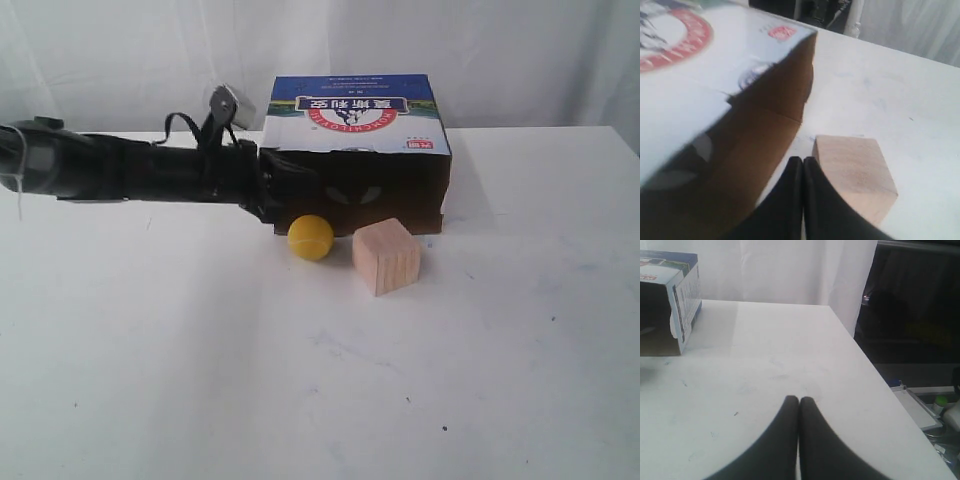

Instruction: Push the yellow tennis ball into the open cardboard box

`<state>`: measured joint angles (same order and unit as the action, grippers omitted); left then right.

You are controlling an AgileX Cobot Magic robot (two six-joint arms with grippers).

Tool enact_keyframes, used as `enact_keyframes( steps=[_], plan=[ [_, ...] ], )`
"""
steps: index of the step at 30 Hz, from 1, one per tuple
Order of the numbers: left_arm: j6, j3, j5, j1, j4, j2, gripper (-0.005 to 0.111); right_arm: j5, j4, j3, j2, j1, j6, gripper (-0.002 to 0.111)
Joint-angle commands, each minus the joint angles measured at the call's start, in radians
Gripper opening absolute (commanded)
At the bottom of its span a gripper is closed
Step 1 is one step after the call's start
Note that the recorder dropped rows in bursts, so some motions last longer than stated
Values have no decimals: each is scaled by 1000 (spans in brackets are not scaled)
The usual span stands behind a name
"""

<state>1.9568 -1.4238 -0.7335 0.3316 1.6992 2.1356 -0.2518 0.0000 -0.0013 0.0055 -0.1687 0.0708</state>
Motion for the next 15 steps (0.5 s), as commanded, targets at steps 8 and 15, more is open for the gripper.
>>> enact_keyframes(
  steps=[8,15],
  plan=[
    [-152,109,-223,-75,-295,-40,0,14,0,1,-6,-9,3,0],
    [-22,205,-108,-16,-248,-40,0,14,0,1,-6,-9,3,0]
  ],
)
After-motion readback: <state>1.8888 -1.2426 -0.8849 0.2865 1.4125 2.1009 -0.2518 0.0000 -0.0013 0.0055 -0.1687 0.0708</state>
